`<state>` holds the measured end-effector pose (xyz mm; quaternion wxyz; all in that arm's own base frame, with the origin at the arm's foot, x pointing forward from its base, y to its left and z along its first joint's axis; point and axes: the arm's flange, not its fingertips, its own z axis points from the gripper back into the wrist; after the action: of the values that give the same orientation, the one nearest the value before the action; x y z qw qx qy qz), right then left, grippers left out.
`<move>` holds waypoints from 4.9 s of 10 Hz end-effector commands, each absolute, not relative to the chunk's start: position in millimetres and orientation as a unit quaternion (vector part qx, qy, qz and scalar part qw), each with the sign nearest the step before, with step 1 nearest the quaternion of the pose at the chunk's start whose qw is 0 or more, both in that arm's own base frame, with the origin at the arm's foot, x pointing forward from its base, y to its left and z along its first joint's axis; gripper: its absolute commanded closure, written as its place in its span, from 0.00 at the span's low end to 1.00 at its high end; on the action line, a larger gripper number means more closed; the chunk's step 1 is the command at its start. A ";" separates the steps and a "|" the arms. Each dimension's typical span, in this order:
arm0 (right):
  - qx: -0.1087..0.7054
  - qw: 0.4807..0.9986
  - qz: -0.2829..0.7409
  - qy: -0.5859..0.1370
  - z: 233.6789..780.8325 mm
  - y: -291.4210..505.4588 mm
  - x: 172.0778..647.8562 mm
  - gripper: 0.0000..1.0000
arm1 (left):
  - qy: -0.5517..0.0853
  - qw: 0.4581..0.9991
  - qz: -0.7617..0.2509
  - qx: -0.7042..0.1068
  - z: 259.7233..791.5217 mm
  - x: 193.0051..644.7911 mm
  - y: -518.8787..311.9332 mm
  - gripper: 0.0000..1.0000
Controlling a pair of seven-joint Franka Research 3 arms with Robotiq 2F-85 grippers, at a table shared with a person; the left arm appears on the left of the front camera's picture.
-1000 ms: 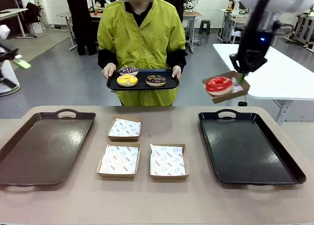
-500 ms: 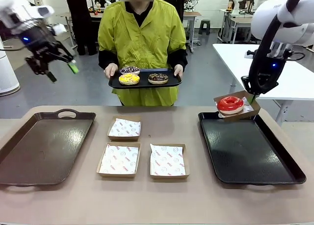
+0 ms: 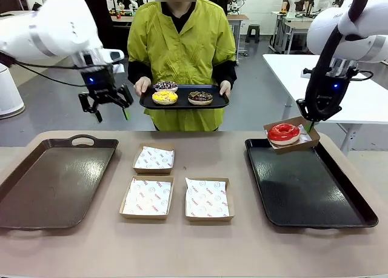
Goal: Individually package the donuts and arrange them on the tray.
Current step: Place the picked Paper togo box on the Handle tray while simultaneously picking up another Paper togo box from the table with the other hand.
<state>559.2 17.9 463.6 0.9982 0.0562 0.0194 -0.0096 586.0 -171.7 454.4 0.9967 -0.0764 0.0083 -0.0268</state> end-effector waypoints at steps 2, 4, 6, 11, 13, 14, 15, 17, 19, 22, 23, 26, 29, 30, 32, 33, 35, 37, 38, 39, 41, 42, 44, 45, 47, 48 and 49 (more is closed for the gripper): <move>0.056 0.998 -0.008 0.017 467.7 17.7 557.4 0.99 | -0.018 0.998 -0.031 -0.042 416.8 597.3 -200.8 0.00; 0.056 0.998 -0.008 0.017 467.7 17.7 557.4 0.99 | -0.054 0.997 -0.043 -0.032 389.5 599.7 -217.6 0.00; 0.056 0.998 -0.008 0.017 467.7 17.7 557.4 0.99 | -0.064 0.997 -0.046 -0.017 370.6 595.8 -230.9 0.00; 0.056 0.998 -0.008 0.017 467.7 17.7 557.4 0.99 | -0.050 0.996 -0.061 -0.041 376.9 602.6 -228.3 0.00; 0.056 0.998 -0.008 0.017 467.7 17.7 557.4 0.99 | -0.050 0.996 -0.061 -0.041 376.9 602.6 -228.3 0.00; 0.056 0.998 -0.008 0.017 467.7 17.7 557.4 0.99 | -0.050 0.996 -0.061 -0.041 376.9 602.6 -228.3 0.00; 0.056 0.998 -0.008 0.017 467.7 17.7 557.4 0.99 | -0.050 0.996 -0.061 -0.041 376.9 602.6 -228.3 0.00; 0.048 0.999 -0.019 0.010 453.2 28.1 561.6 0.99 | -0.065 0.997 -0.043 -0.023 366.6 589.9 -231.9 0.00; 0.041 0.999 -0.025 0.000 432.6 38.0 569.7 0.99 | -0.069 0.997 -0.018 -0.006 356.6 578.2 -232.2 0.00; 0.046 0.999 -0.029 0.001 409.4 41.0 586.1 0.99 | -0.052 0.999 -0.009 -0.013 342.6 581.5 -228.6 0.00; 0.048 0.999 -0.025 0.003 403.8 39.9 591.1 0.99 | -0.049 0.999 -0.009 -0.012 340.3 582.8 -228.8 0.00; 0.054 0.998 -0.022 0.024 384.4 36.1 601.0 0.99 | -0.040 0.999 -0.005 -0.006 331.9 587.6 -234.2 0.00; 0.059 0.997 -0.019 0.036 371.8 35.2 608.0 0.99 | -0.031 1.000 -0.004 -0.005 322.2 593.8 -238.6 0.00; 0.060 0.997 -0.019 0.038 368.5 34.9 610.1 0.99 | -0.032 0.999 -0.001 -0.004 320.9 595.0 -239.3 0.00; 0.065 0.997 -0.002 0.044 364.9 35.3 611.4 0.39 | -0.039 0.999 -0.003 -0.006 322.3 595.9 -238.6 0.60; 0.067 0.997 -0.002 0.044 366.1 34.9 610.9 0.39 | -0.040 0.999 -0.003 -0.008 324.3 595.6 -237.8 0.60; 0.072 0.996 -0.007 0.043 367.8 34.3 611.2 0.35 | -0.040 0.999 -0.005 -0.007 326.0 595.4 -237.2 0.62; 0.074 0.996 -0.010 0.041 367.8 35.0 611.7 0.00 | -0.037 0.999 -0.006 -0.008 326.3 595.4 -237.2 1.00; 0.075 0.996 -0.010 0.040 367.4 35.3 612.0 0.00 | -0.036 0.999 -0.006 -0.009 326.9 595.1 -236.8 1.00; 0.077 0.996 -0.011 0.040 367.4 35.4 612.1 0.00 | -0.035 0.999 -0.005 -0.010 327.6 595.4 -236.3 1.00; 0.079 0.996 -0.013 0.040 367.6 34.5 611.3 0.00 | -0.033 0.999 -0.001 -0.011 329.8 595.4 -236.4 1.00; 0.081 0.996 -0.013 0.039 368.7 33.4 610.7 0.00 | -0.032 0.999 0.003 -0.013 331.3 595.6 -236.5 1.00; 0.090 0.995 -0.013 0.036 373.9 29.3 606.4 0.00 | -0.029 0.999 0.005 -0.012 335.4 595.4 -235.9 1.00; 0.105 0.994 -0.004 0.033 383.0 25.3 597.3 0.00 | -0.031 0.999 0.004 -0.012 342.1 594.2 -236.1 1.00; 0.214 0.974 0.046 0.062 418.5 -3.2 558.5 0.00 | -0.032 0.999 0.006 -0.017 375.2 588.8 -236.7 1.00; 0.273 0.959 0.057 0.049 438.7 -33.2 532.1 0.00 | -0.030 0.999 -0.002 -0.024 398.5 586.4 -237.2 1.00; 0.327 0.942 0.064 0.036 453.0 -60.3 510.2 0.00 | -0.029 0.999 -0.005 -0.027 418.5 586.9 -237.1 1.00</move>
<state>539.1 -25.8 448.9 0.9615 0.2675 0.0278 0.0565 587.3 -235.9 400.7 0.9990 -0.0216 -0.0373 -0.0103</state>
